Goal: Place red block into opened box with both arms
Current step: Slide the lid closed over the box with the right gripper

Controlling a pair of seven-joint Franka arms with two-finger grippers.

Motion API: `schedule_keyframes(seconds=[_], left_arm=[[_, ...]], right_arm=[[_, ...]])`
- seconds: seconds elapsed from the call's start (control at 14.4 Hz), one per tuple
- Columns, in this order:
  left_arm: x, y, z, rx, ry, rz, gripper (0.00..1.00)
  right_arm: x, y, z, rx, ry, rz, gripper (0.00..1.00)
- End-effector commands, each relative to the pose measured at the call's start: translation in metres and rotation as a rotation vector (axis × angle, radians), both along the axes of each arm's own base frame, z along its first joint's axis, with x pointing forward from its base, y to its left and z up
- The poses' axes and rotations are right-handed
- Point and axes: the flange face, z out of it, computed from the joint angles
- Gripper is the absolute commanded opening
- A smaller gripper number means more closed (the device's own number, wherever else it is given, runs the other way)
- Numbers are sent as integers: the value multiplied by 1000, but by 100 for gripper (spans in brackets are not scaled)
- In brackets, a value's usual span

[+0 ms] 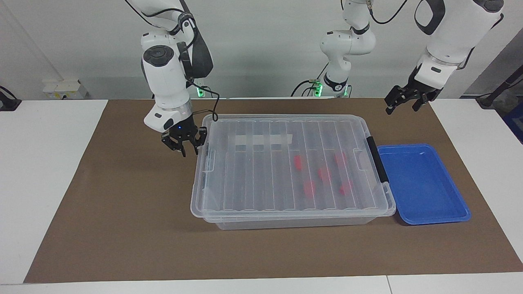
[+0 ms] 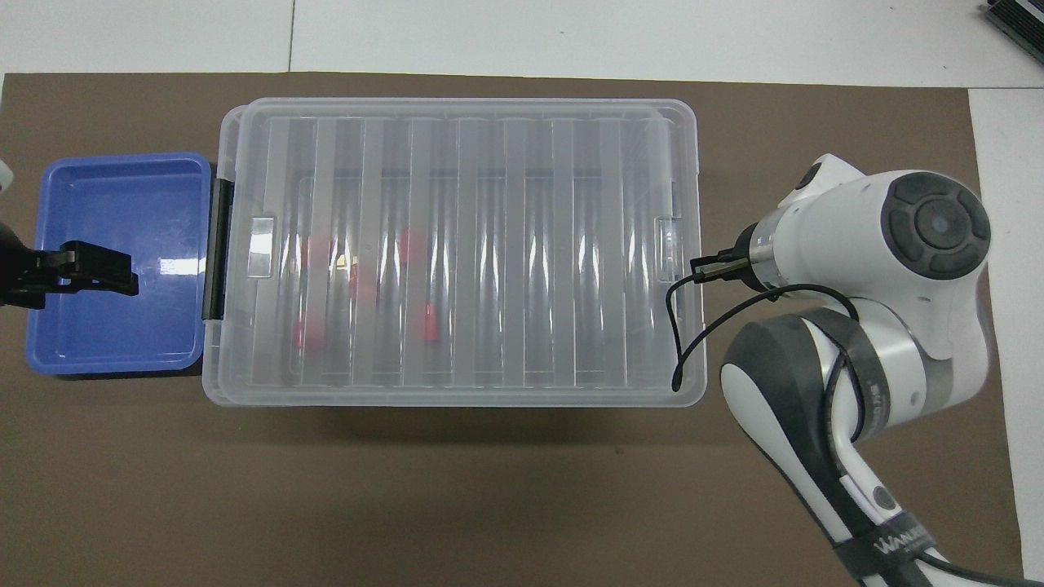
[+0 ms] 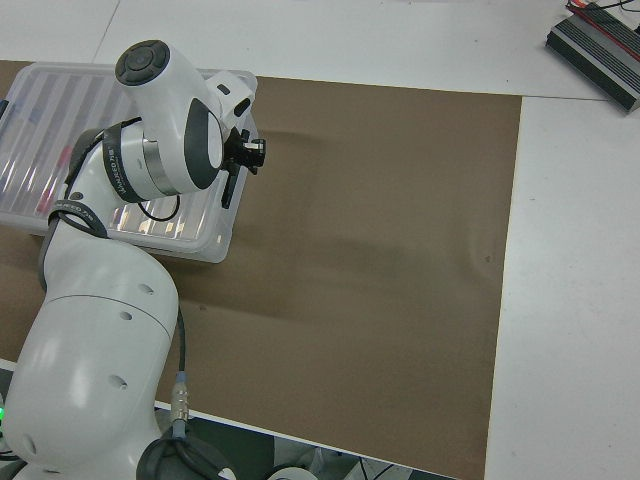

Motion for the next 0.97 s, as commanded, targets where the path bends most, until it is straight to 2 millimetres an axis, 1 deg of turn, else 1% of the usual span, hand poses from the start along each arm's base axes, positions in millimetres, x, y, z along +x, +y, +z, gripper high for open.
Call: schedule_keyframes(seconds=[0.0, 0.07, 0.35, 0.42, 0.55, 0.69, 0.76, 0.83, 0.9], left_arm=[[-5, 6, 4, -10, 1, 7, 100], [-5, 8, 4, -10, 3, 10, 100], [-6, 6, 4, -10, 3, 7, 100], [-6, 7, 4, -10, 3, 9, 100], [-5, 8, 4, -10, 3, 10, 100], [-5, 7, 4, -10, 3, 9, 100], [-6, 6, 4, -10, 3, 7, 100], [-6, 7, 4, -10, 3, 9, 100], [-5, 7, 4, -10, 3, 9, 100]], right_arm=[[-3, 6, 2, 18, -15, -13, 42], [-5, 13, 2, 17, -14, 0, 42], [-6, 16, 3, 19, -18, 6, 43], [-5, 16, 3, 19, -19, 7, 45], [-3, 13, 6, 20, -25, 4, 56], [-1, 1, 12, 19, -24, -23, 61], [0, -12, 17, 19, -27, -45, 70], [0, -26, 23, 20, -34, -69, 84], [0, -39, 30, 19, -37, -91, 95]])
